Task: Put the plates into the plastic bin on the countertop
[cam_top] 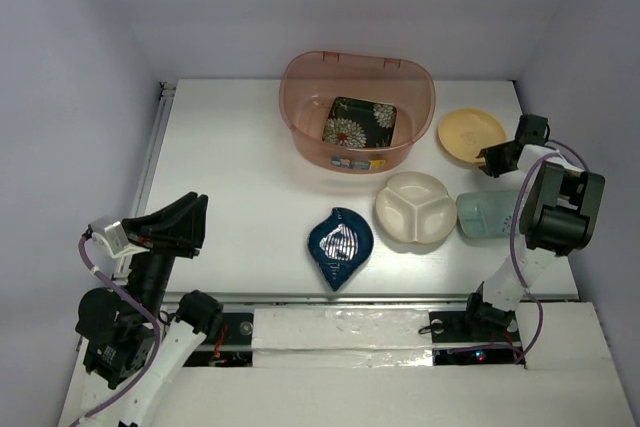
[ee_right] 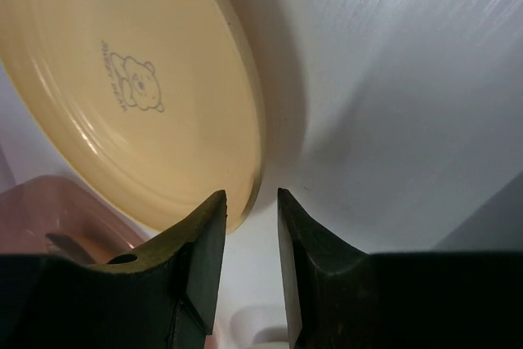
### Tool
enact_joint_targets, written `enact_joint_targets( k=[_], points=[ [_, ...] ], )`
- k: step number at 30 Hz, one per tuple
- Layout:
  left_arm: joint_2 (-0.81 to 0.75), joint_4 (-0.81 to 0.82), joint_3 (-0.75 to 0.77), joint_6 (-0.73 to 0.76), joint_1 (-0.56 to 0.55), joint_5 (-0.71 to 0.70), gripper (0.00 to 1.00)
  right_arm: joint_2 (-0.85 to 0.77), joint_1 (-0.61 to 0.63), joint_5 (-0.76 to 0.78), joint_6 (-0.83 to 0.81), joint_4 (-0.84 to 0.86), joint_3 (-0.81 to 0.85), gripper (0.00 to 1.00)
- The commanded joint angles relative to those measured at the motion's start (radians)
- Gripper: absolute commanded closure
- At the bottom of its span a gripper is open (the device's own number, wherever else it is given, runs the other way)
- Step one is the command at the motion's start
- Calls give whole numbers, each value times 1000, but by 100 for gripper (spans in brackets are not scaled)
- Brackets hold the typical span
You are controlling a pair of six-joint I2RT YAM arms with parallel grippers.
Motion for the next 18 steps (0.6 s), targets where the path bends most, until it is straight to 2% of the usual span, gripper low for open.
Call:
enact_joint_targets(
  k=[1, 11, 13, 14, 16, 18],
  points=[
    [-40, 39, 4, 5, -6, -1, 72, 34, 21, 25, 20, 20, 33, 63],
    [-31, 36, 4, 5, -6, -2, 72, 89, 52, 54, 48, -28, 101, 64],
    [-28, 36, 6, 5, -6, -2, 72, 92, 61, 65, 57, -28, 102, 78],
    [-28, 36, 6, 6, -6, -2, 72, 87, 61, 69, 63, -17, 90, 91],
    [-25, 35, 6, 6, -6, -2, 72, 60, 61, 77, 80, 7, 66, 100],
    [-26, 33, 7, 8, -6, -1, 72, 29, 61, 82, 92, 52, 29, 100]
  ],
)
